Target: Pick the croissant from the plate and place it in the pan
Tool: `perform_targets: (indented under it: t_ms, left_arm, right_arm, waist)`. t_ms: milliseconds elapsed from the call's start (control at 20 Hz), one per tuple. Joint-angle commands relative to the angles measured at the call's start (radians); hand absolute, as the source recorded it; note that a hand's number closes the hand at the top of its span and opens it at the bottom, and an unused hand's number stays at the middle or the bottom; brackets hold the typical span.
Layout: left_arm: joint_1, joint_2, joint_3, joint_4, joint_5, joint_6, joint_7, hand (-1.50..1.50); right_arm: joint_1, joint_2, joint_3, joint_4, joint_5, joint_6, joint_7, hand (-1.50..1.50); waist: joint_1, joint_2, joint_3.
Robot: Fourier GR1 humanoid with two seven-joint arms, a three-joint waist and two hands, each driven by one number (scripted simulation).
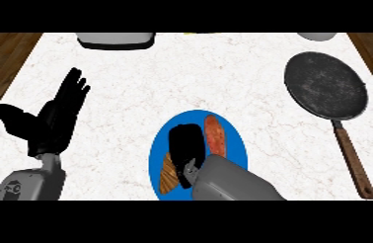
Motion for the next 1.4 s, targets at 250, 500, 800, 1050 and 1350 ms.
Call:
perform_targets:
  t_ms: [250, 500, 800, 1050, 1350]
  left_arm:
    - [-0.001, 0.007, 0.066, 0.045, 0.023, -0.069, -0.037, 0.0]
    - [-0.016, -0.069, -0.017, 0.016, -0.084, 0.034, -0.007, 0.0]
    - [-0.043, -0.02, 0.044, 0.03, -0.036, -0.013, 0.014, 0.0]
    - [-0.012, -0.01, 0.056, 0.048, -0.025, -0.039, -0.003, 0.0]
    - [0.018, -0.009, 0.043, -0.045, -0.025, -0.036, 0.047, 0.0]
  right_arm:
    - [-0.012, 0.009, 0.026, 0.02, -0.024, -0.077, -0.017, 1.5]
    - [0.004, -0.019, -0.013, 0.017, 0.096, -0.15, -0.064, 1.5]
    - [0.021, -0.178, -0.221, 0.012, 0.038, -0.167, -0.117, 1.5]
    - [-0.099, -0.294, -0.229, -0.073, 0.208, -0.204, -0.082, 1.5]
    - [-0.148, -0.386, -0.273, -0.314, 0.315, -0.143, 0.024, 1.5]
  waist:
    - [0.0, 0.004, 0.0]
    - [-0.011, 0.002, 0.001]
    - [-0.016, 0.003, 0.001]
    - [-0.017, 0.0, 0.0]
    - [-0.02, -0.006, 0.001]
